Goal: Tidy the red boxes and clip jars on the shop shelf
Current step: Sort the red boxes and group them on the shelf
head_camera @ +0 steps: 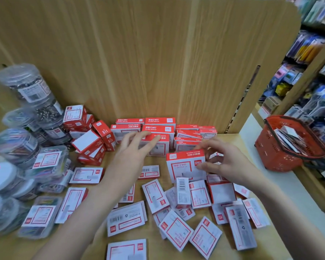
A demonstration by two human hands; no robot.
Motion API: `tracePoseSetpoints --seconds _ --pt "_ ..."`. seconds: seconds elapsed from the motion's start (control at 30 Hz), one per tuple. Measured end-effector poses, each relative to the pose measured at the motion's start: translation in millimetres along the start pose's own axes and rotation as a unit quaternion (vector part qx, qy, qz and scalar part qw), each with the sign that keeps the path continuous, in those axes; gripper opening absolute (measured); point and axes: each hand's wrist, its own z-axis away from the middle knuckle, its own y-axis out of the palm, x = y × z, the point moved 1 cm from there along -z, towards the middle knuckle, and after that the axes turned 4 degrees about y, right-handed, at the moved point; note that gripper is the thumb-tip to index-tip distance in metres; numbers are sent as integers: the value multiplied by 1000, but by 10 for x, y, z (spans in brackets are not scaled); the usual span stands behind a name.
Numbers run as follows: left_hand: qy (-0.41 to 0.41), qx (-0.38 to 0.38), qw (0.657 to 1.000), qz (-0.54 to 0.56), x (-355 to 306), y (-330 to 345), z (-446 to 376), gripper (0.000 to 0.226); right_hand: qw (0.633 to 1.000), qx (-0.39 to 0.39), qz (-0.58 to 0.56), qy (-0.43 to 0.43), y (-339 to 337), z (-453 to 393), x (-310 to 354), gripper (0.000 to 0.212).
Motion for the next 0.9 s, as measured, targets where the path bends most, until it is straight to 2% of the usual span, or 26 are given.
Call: tracePoseSetpoints --seconds 0.07,0.17,0.3,0.47,0.6,0.73,0.8,0.87,0.9 --pt "2 -5 999 32 11 -10 -10 83 999 -5 25 -29 8 30 47 30" --pt "-37 -56 991 112 74 -90 69 64 996 -40 40 -65 72 11 139 29" --pt "-91 -90 985 116 219 -220 322 65 989 -67 42 -124 274 -137 301 27" --pt "-104 -61 986 115 288 -259 639 55 980 -60 101 -163 624 -307 407 29" --pt "-120 -16 982 146 262 -204 797 52 975 -78 152 -144 714 -339 319 32" --pt "-122 27 982 142 251 -189 871 48 976 -118 131 -129 644 -290 329 36" --pt "-119 43 981 149 255 -199 883 47 971 -128 132 -153 611 -237 414 29" --pt "-122 54 979 154 270 -212 891 43 966 -98 145 -189 617 -164 513 18" --pt "-127 61 977 157 279 -221 909 41 966 -58 162 -194 650 -128 554 15"
